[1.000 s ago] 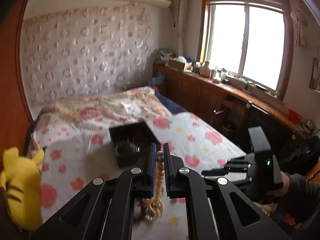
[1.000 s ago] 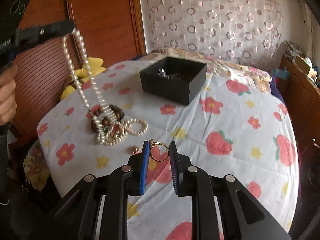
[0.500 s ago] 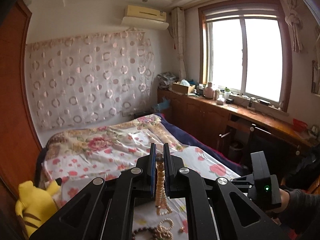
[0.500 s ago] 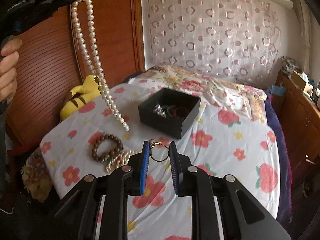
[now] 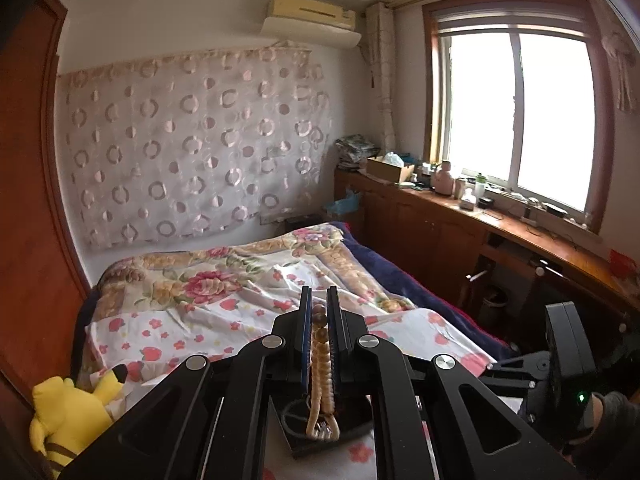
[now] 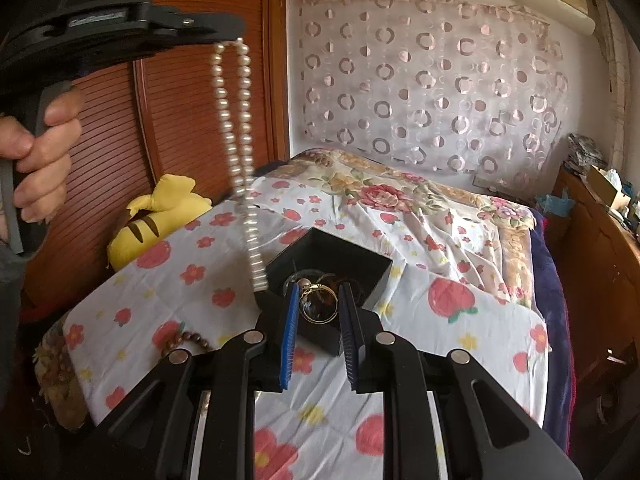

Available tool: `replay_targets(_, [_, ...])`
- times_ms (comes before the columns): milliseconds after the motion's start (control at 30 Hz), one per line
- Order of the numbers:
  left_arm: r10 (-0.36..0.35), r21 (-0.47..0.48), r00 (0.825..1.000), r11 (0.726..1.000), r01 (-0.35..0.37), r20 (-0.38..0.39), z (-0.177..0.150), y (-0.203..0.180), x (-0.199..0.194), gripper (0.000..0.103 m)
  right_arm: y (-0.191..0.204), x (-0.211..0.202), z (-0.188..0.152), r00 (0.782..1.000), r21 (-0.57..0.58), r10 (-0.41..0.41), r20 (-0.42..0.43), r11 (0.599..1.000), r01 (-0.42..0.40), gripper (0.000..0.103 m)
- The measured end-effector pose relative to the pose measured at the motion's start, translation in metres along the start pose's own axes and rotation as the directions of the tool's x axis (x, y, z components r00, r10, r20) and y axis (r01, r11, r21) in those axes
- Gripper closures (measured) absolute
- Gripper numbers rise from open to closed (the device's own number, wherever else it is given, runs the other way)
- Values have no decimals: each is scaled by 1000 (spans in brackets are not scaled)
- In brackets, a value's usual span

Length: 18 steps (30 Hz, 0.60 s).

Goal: Organize jewelry
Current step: 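Carry the necklace with the left tool while the right tool brings the ring into the box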

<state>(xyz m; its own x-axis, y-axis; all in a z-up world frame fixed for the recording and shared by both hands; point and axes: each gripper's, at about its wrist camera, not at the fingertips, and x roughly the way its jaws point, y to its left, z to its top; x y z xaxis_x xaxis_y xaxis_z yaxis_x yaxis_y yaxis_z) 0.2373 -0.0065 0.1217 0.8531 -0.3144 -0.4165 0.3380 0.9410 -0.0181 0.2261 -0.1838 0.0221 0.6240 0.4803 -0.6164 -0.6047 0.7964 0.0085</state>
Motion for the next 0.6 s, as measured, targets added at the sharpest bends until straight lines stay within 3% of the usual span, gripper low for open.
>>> replay_targets(233, [-2,-22,997,1000,1,-82,-11,25,70,97,-18,54,9,999,21,14,-39,1000,-13,81])
replay_targets(367, [-2,-46,988,999,-5,-152,-39,39,108,96,-26,87,9,997,39,31,-71,999,-28,81])
replay_targets(600, [-6,-74,974,997,-11,-226,-77,57,136,96,-30,124,10,994,45,36,-100,998,-31,80])
